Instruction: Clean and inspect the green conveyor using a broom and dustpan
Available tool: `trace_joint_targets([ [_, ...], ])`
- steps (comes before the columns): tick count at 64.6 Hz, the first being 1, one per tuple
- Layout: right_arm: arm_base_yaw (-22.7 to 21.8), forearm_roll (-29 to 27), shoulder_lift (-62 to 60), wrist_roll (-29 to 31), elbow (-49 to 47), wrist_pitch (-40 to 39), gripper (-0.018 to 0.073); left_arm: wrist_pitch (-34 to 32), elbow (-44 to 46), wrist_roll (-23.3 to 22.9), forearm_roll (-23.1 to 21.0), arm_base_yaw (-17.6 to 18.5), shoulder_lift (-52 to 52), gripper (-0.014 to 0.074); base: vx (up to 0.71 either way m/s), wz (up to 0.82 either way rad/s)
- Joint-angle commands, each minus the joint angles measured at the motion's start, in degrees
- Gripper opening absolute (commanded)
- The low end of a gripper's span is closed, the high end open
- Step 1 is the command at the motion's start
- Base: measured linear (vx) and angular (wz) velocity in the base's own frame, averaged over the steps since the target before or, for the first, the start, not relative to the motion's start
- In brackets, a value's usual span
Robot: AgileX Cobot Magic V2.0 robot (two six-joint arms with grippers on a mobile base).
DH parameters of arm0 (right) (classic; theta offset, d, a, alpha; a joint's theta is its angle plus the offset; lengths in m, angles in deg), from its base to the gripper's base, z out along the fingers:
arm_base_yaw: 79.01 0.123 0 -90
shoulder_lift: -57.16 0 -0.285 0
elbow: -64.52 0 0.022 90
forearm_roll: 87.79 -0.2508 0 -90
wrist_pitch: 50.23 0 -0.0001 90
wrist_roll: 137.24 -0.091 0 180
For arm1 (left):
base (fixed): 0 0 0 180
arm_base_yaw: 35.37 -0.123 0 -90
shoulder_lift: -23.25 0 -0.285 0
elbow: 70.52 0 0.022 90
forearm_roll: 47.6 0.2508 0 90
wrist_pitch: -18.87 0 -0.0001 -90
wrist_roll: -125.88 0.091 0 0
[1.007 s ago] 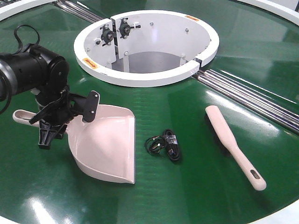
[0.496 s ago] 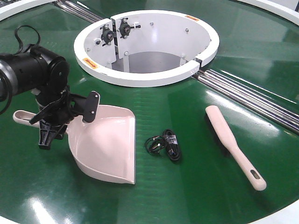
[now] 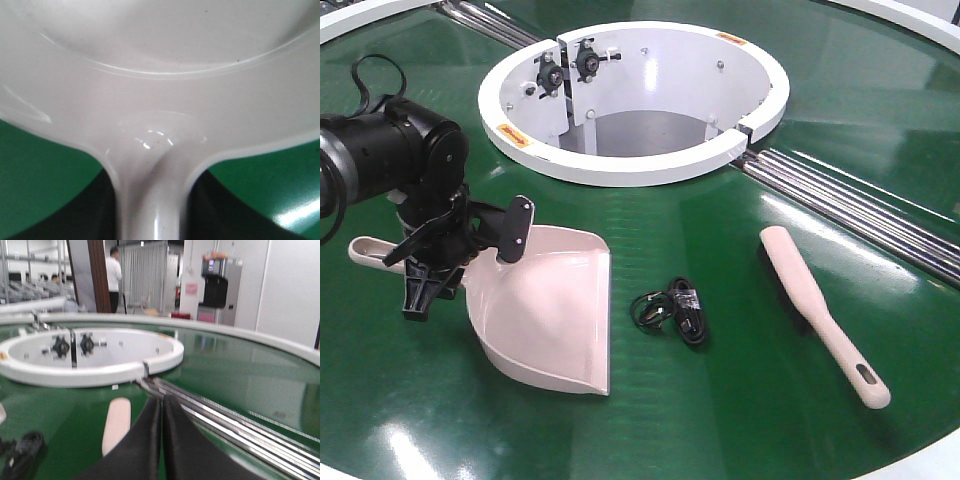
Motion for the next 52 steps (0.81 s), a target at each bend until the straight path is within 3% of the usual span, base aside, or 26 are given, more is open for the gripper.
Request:
trace_joint_targets([
  [1,-0.32,-1.79,-0.23,-0.90,-3.65,-7.42,-0.0008,2.19,1.41,2.28,-0.94,0.85,2.54,-0.0006,0.00,0.00],
  [12,-0.32,-2.27,7.07,-0.98,-14.71,-3.47,-0.0008,2.19,1.41,2.28,-0.94,0.85,2.54,-0.0006,0.00,0.00],
  [27,-0.32,-4.48,23.94,-2.06,-28.87,12.37,-0.0008,2.19,1.41,2.28,-0.94,0.85,2.54,-0.0006,0.00,0.00],
  [32,-0.32,-4.61,28.58,-1.84,-30.77,16.16,-0.0008,2.19,1.41,2.28,-0.94,0.85,2.54,-0.0006,0.00,0.00],
  [52,-0.32,-5.79,40.07,-2.04,-31.32,17.39,-0.0003,2.19,1.41,2.28,-0.94,0.85,2.54,-0.0006,0.00,0.00],
])
